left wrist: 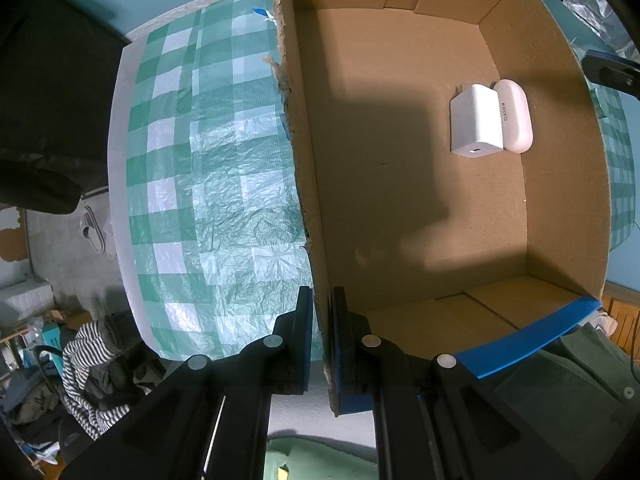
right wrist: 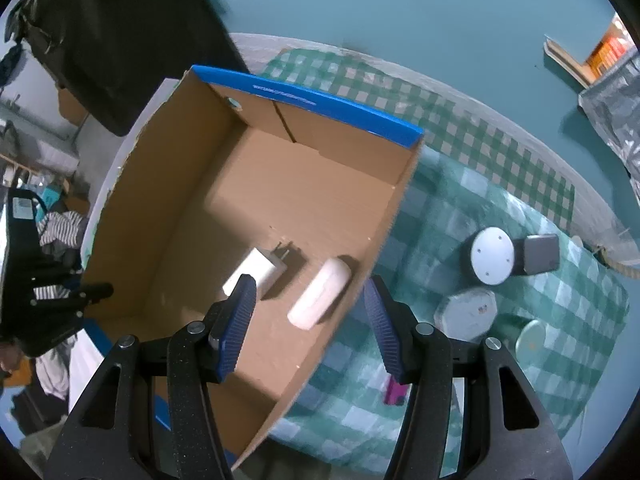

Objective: Organize rigid objects
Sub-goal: 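Move the right gripper back toward the gold-and-pink lighter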

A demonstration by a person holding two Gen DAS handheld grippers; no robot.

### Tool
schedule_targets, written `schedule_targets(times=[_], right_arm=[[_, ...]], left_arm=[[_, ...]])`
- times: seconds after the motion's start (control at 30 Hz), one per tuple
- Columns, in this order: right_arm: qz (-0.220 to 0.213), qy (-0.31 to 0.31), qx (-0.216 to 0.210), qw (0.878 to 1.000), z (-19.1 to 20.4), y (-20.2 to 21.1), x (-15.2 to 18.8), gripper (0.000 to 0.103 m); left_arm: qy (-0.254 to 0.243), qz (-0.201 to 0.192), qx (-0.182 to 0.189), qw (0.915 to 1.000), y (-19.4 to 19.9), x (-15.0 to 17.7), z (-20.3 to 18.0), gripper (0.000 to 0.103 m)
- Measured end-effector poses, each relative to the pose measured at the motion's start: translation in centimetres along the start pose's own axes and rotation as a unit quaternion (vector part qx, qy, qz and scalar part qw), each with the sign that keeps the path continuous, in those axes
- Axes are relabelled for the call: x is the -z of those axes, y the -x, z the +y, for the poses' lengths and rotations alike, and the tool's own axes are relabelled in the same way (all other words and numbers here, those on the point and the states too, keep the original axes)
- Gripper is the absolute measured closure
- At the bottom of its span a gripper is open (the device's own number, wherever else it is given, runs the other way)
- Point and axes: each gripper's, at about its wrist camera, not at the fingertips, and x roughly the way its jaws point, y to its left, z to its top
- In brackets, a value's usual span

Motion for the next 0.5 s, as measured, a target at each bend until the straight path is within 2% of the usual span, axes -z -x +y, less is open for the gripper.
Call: schedule_targets(times=[0.5], right_arm=[[0.003,-0.059,0.018,0.998,-5.4,2.0,3.1,0.046]], left_arm=[[-0.001,0.003,-0.003,1.0,0.2,0.0,-0.1,0.094]])
